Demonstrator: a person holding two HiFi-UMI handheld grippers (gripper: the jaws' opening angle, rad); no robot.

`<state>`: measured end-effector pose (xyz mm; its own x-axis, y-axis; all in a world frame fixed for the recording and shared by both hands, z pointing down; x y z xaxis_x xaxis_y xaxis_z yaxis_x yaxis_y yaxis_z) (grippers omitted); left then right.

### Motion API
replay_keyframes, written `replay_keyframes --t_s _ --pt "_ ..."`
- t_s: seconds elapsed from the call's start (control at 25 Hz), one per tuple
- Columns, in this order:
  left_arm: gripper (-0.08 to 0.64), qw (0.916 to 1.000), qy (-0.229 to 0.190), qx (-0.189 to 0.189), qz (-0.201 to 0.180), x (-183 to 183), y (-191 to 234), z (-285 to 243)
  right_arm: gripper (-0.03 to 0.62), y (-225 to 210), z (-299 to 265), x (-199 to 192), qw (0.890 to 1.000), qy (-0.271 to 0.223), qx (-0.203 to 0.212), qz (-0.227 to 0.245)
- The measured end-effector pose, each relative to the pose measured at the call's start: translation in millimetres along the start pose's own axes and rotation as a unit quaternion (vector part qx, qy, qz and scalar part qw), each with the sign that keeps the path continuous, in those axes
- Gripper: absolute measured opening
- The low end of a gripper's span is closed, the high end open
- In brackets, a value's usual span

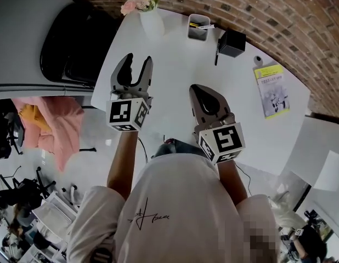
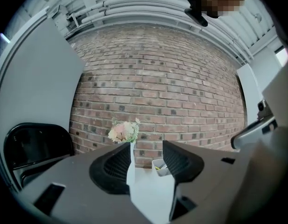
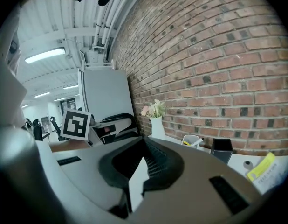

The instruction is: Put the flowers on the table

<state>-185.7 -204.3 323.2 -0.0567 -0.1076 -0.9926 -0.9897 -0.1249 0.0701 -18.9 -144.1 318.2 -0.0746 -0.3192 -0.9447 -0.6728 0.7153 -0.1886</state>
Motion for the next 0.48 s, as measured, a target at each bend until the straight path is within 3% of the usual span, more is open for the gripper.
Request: replay_keyframes --t_s 0.48 --pt "0.129 0.9996 -0.013 -0.025 0.008 25.0 -18.9 93.5 0.024 58.8 32.6 6.3 1.000 -0.019 0.005 0.017"
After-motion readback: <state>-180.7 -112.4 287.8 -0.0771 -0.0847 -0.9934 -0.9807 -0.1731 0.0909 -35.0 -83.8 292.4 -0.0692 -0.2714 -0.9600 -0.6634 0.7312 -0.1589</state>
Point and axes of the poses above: the fingertips, and each gripper's own axes: z backward along the fingers, y to its left, x out of its top, the point moved 2 cm from there along z, backward along the fingers, and after that the axes turned 6 degrees about x, right-handed, at the moved point
